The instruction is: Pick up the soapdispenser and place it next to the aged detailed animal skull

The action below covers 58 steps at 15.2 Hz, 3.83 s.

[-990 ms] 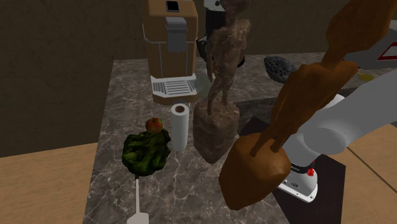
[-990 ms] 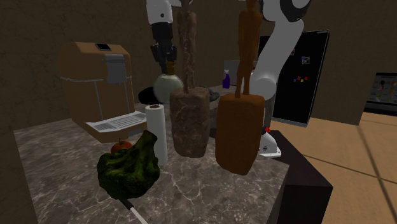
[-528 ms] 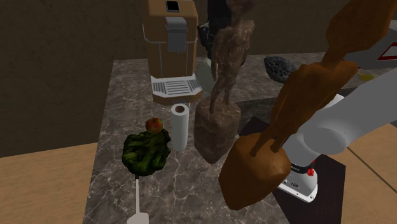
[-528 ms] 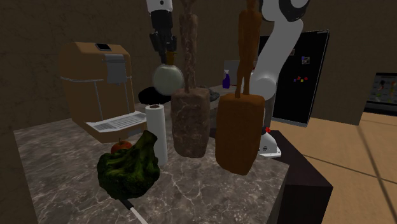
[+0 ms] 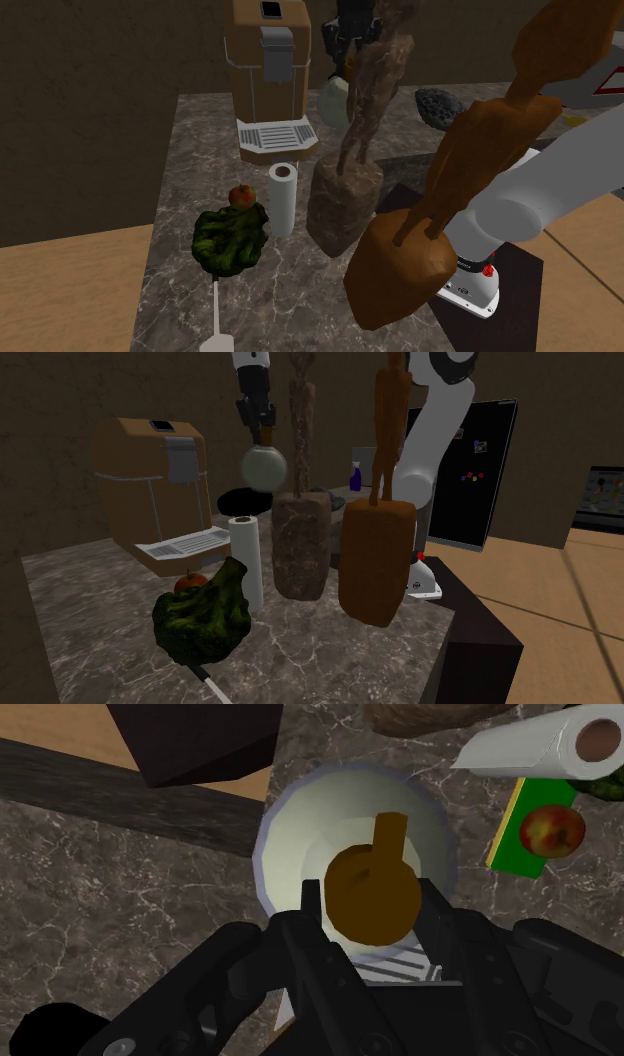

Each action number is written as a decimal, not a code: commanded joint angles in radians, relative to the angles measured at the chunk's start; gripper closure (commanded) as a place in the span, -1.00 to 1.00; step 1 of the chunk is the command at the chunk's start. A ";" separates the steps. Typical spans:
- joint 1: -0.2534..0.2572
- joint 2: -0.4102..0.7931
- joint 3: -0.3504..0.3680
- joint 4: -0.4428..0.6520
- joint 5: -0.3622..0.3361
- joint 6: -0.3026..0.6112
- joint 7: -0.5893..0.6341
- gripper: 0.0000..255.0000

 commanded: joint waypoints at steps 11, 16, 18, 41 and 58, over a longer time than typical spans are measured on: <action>-0.104 0.147 -0.192 0.137 -0.089 0.018 -0.285 1.00; -0.147 0.250 -0.262 0.245 -0.101 0.019 -0.400 1.00; -0.166 0.298 -0.288 0.298 -0.100 0.016 -0.446 1.00; -0.262 0.521 -0.382 0.371 -0.065 0.171 -0.630 1.00; -0.262 0.533 -0.381 0.158 -0.063 0.396 -0.621 1.00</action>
